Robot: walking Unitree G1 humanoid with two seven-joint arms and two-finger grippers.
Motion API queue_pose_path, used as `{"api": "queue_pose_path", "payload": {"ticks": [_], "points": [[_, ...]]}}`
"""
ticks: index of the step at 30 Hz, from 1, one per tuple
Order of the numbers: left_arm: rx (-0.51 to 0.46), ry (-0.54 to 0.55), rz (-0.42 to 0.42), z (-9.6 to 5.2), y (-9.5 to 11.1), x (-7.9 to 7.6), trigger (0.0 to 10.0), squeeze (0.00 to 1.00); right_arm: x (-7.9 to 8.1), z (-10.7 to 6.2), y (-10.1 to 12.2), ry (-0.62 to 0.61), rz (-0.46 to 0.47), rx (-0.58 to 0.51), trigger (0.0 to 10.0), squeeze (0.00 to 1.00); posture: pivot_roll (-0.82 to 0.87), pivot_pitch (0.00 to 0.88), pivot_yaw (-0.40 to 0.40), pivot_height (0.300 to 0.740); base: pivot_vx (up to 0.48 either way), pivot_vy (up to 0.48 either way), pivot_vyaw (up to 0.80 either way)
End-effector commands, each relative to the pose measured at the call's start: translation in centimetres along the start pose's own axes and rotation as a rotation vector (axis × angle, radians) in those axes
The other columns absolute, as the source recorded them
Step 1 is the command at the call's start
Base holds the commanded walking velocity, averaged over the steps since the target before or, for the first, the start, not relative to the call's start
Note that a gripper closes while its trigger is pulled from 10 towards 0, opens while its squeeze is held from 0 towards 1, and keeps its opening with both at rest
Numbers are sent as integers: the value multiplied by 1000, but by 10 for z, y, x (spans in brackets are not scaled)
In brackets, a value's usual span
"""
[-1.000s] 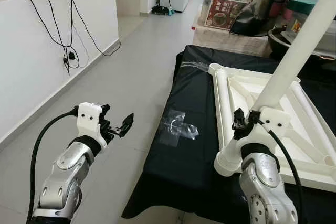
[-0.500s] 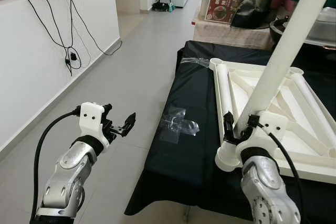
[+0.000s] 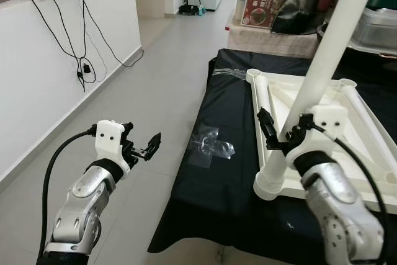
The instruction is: Building children table
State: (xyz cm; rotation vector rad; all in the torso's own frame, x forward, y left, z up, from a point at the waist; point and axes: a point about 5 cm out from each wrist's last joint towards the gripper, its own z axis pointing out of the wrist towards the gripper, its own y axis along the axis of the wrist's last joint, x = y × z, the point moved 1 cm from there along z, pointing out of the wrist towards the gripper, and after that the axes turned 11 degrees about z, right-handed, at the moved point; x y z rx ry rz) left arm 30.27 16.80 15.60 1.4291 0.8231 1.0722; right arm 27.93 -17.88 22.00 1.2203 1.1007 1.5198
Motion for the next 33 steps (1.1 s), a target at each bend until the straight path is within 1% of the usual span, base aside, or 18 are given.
{"api": "queue_pose_path", "payload": {"ticks": [1,3,5,7,10,12,14,17,18,19,20,21,22,23,25,26,31,33], "points": [[2,-3,17,1,-1,-1,10000,0,-9,3,-3,15,-10,43,10000,0,63,0,-46,740,0,0,0],[2,-2,17,1,-1,0,10000,0,-17,5,-1,82,-22,87,10000,0,63,0,-46,740,0,0,0],[2,-2,17,1,-1,0,10000,0,-17,5,-1,82,-22,87,10000,0,63,0,-46,740,0,0,0],[5,-1,17,0,-2,0,10000,0,-29,7,5,204,-45,136,10000,0,60,0,-49,740,0,0,0],[5,-2,16,0,-2,0,10000,0,-34,9,10,249,-67,143,10000,0,60,0,-49,740,0,0,0],[3,-5,15,2,-2,-2,10000,0,-48,18,24,344,-109,163,10000,0,62,0,-52,740,0,0,0],[3,-5,15,2,-2,-2,10000,0,-48,18,24,344,-109,163,10000,0,62,0,-52,740,0,0,0],[1,-7,15,3,-2,-3,10000,0,-60,27,34,415,-130,180,10000,0,69,0,-56,740,0,0,0],[0,-6,16,3,-2,-2,10000,0,-67,32,36,442,-141,195,8706,0,76,0,-60,740,0,0,0],[0,-6,16,3,-2,-2,10000,0,-67,32,36,442,-141,195,8706,0,76,0,-60,740,0,0,0],[1,-5,17,2,-2,-2,10000,0,-71,34,37,471,-151,214,7020,0,79,0,-63,740,0,0,0],[1,-5,17,2,-2,-2,10000,0,-71,34,37,471,-151,214,7020,0,79,0,-63,740,0,0,0],[1,-3,19,2,-2,-1,10000,0,-73,35,36,508,-157,235,4353,0,81,0,-65,740,0,0,0],[2,-2,19,2,-2,-1,10000,0,-74,35,34,540,-166,256,1255,0,84,0,-68,740,0,0,0],[2,-2,20,1,-2,-1,10000,0,-74,35,32,560,-170,269,1255,0,84,0,-68,740,0,0,0],[2,-1,20,1,-2,-1,10000,0,-74,34,29,585,-163,283,0,0,88,0,-71,740,0,0,0],[4,-3,20,1,-3,-2,10000,0,-75,31,21,635,-140,323,0,0,92,0,-72,740,0,0,0],[6,-7,24,1,-3,-3,10000,0,-80,31,15,658,-102,345,0,0,90,0,-70,740,0,0,0]]}}
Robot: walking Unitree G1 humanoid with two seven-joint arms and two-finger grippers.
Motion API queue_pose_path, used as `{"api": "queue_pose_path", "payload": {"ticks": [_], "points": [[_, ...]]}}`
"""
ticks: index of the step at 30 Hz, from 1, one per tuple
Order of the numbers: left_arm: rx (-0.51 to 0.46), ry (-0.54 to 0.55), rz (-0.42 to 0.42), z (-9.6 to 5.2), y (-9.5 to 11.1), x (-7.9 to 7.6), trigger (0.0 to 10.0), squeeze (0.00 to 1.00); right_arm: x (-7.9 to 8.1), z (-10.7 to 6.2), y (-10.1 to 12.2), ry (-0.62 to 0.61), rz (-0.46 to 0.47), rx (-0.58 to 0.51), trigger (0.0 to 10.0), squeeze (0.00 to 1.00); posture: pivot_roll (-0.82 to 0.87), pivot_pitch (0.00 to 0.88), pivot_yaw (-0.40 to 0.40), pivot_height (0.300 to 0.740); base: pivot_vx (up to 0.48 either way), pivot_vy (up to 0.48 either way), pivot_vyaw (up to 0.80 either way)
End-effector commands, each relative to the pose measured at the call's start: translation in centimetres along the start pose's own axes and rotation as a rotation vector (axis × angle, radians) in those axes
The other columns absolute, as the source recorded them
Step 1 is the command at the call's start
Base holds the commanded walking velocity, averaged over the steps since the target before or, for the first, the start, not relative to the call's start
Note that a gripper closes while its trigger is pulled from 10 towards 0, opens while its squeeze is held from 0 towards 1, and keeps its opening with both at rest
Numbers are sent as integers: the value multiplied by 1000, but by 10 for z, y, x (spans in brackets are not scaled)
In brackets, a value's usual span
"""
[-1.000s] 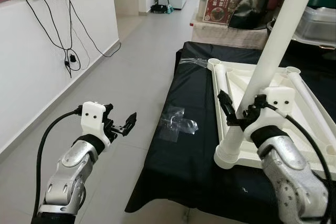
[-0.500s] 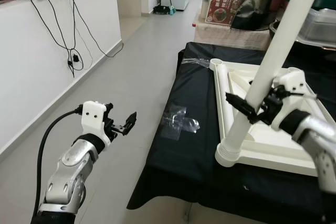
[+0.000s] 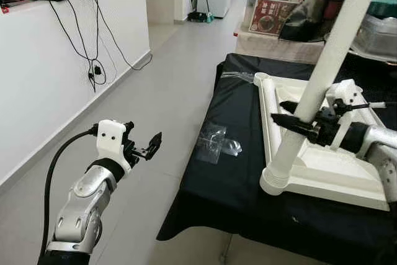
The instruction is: Building children table
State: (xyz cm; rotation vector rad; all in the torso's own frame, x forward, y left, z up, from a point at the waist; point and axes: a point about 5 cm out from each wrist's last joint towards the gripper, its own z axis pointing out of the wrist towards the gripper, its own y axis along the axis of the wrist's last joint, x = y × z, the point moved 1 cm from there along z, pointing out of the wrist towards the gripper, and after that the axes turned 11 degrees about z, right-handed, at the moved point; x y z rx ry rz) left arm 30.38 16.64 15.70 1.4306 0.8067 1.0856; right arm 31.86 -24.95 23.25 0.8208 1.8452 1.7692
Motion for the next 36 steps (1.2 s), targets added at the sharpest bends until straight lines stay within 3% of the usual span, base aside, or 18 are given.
{"api": "queue_pose_path", "payload": {"ticks": [1,5,8,11,15,16,17,18,20,21,23,24,26,29,30,36], "points": [[15,-6,8,0,-4,-2,10000,0,-6,-4,-11,-1,26,44,0,0,90,0,-70,740,0,0,0],[16,-12,10,1,-5,-3,10000,0,-13,-4,-16,-48,53,30,0,0,87,0,-67,740,0,0,0],[15,-16,10,2,-5,-4,10000,0,-21,1,-28,-181,68,40,0,0,84,0,-68,740,0,0,0],[15,-16,9,1,-5,-4,10000,0,-21,3,-34,-223,75,57,0,0,86,0,-71,740,0,0,0],[20,-9,14,-1,-5,-2,10000,0,-13,17,-56,-511,167,72,0,0,93,0,-74,740,0,0,0],[20,-9,14,-1,-5,-2,10000,0,-13,17,-56,-511,167,72,0,0,93,0,-74,740,0,0,0],[23,-5,17,-2,-6,-1,10000,0,-7,21,-59,-619,171,58,0,0,99,0,-74,740,0,0,0],[23,-5,17,-2,-6,-1,10000,0,-7,21,-59,-619,171,58,0,0,99,0,-74,740,0,0,0],[28,3,20,-4,-6,0,10000,0,16,32,-65,-823,234,-16,0,0,96,0,-74,740,0,0,0],[29,5,20,-4,-6,0,10000,0,35,40,-74,-922,328,-57,0,0,105,0,-69,740,0,0,0],[29,5,20,-4,-6,0,10000,0,35,40,-74,-922,328,-57,0,0,105,0,-69,740,0,0,0],[29,5,19,-4,-6,0,10000,0,48,44,-80,-977,397,-75,0,0,105,0,-69,740,0,0,0],[29,4,20,-4,-6,0,10000,0,56,46,-82,-1036,446,-97,0,0,104,0,-65,740,0,0,0],[30,5,21,-3,-6,0,10000,0,64,50,-79,-1067,460,-123,0,0,100,0,-57,740,0,0,0],[32,7,24,-2,-6,2,10000,0,68,54,-68,-1093,416,-145,0,0,94,0,-59,740,0,0,0],[32,8,26,0,-6,2,10000,0,69,54,-64,-1112,397,-138,0,0,92,0,-60,740,0,0,0]]}}
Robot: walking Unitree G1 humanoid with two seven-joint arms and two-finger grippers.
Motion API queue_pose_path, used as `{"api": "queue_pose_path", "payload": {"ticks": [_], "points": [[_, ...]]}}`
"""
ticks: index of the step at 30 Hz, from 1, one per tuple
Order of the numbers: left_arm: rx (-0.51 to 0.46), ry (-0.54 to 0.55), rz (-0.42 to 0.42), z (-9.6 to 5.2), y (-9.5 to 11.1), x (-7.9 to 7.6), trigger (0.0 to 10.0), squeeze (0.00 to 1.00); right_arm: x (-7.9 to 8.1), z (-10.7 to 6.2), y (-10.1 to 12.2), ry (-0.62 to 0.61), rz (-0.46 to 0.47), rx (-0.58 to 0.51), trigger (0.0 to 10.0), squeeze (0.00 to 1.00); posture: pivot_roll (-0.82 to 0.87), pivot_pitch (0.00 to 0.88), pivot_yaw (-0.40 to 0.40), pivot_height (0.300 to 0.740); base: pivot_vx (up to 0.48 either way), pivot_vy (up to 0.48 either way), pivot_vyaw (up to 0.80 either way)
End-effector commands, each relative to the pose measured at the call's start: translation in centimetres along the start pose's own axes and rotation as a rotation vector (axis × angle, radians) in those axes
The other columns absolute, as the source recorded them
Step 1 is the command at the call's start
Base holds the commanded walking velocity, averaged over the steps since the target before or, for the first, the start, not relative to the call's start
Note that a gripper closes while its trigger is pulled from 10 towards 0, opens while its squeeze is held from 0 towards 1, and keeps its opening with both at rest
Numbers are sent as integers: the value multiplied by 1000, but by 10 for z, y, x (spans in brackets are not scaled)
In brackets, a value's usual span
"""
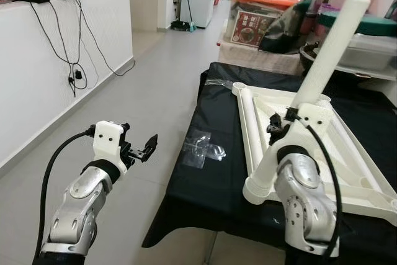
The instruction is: Building children table
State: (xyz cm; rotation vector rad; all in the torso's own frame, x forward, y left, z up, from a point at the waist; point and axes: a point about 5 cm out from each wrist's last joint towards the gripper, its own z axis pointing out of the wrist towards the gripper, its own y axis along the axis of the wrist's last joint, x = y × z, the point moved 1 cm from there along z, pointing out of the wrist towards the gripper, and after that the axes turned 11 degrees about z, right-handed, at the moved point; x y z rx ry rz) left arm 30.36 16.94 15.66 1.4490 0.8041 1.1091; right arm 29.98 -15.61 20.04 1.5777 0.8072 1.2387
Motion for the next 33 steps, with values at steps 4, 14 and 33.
{"api": "queue_pose_path", "payload": {"ticks": [4,14,33], "points": [[27,7,-2,0,-7,-2,10000,0,-12,4,-25,-74,1,157,10000,0,88,0,-67,740,0,0,0],[32,-5,-7,2,-8,-3,10000,0,-11,4,17,79,-20,88,10000,373,62,0,-49,740,0,0,0],[17,-25,-17,9,-7,-9,10000,0,-11,-15,1,987,-311,312,10000,0,66,0,-55,740,0,0,0]]}}
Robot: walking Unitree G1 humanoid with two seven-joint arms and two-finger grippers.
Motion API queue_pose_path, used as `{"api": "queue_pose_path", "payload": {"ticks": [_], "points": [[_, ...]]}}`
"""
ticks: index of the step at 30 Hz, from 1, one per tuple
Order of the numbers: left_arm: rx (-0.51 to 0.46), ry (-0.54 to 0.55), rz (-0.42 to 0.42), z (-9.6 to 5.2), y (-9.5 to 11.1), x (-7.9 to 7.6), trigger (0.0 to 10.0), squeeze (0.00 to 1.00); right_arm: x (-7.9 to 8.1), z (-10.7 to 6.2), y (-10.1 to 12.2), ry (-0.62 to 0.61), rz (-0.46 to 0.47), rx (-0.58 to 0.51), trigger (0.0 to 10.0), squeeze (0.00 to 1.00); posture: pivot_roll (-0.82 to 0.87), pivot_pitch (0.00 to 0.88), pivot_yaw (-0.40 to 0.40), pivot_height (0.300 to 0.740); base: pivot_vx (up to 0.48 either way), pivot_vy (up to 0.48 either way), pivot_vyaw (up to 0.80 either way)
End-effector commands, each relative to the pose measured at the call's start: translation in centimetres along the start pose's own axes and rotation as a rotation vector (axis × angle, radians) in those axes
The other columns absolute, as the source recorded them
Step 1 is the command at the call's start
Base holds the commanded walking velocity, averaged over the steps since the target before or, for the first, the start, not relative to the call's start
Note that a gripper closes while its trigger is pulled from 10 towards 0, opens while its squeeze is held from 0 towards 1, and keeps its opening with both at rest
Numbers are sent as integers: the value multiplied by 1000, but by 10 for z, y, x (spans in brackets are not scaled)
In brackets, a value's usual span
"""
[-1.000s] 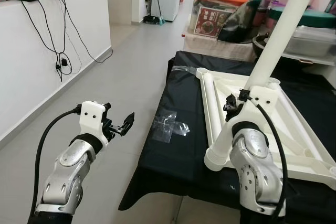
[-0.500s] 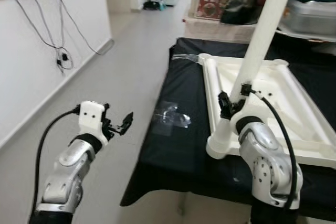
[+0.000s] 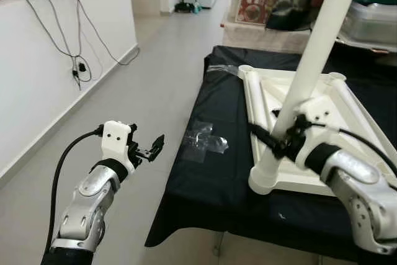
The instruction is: Building children table
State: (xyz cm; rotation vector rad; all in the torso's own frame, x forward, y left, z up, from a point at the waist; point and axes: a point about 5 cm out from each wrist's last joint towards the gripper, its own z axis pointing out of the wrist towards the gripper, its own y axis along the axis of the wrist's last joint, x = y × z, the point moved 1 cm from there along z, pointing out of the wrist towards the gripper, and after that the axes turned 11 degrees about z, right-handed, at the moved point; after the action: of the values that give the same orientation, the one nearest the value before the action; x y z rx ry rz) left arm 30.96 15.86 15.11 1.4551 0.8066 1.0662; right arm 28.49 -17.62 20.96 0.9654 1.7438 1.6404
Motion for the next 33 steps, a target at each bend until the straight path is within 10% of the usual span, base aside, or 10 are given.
{"api": "queue_pose_path", "payload": {"ticks": [1,3,4,5,15,21,26,31,32,33], "points": [[6,4,9,0,-2,1,10000,0,10,9,-15,136,6,62,10000,0,66,0,-55,740,0,0,0],[5,6,9,0,-2,1,10000,0,8,10,-17,148,-2,74,10000,0,66,0,-55,740,0,0,0],[4,8,10,0,-2,2,10000,0,3,13,-20,151,-5,86,3569,0,71,0,-60,740,0,0,0],[4,12,12,-1,-2,2,10000,0,-10,21,-20,124,-5,79,392,0,93,0,-76,740,0,0,0],[5,32,18,-6,-3,5,10000,0,-41,31,-19,29,16,3,0,0,104,0,-83,740,0,0,0],[8,24,21,-5,-4,4,10000,0,-67,15,-47,-642,113,31,0,0,96,0,-79,740,0,0,0],[7,24,21,-5,-4,4,10000,0,-68,8,-53,-740,139,35,0,0,96,0,-79,740,0,0,0],[13,14,16,-5,-5,3,10000,0,-5,8,-61,-881,217,-18,0,0,84,0,-54,740,0,0,0],[13,12,18,-4,-4,3,10000,0,-3,11,-56,-886,218,-24,3490,0,83,0,-53,740,0,0,0],[13,11,19,-4,-4,3,10000,0,-3,13,-53,-898,221,-28,3490,0,83,0,-53,740,0,0,0]]}}
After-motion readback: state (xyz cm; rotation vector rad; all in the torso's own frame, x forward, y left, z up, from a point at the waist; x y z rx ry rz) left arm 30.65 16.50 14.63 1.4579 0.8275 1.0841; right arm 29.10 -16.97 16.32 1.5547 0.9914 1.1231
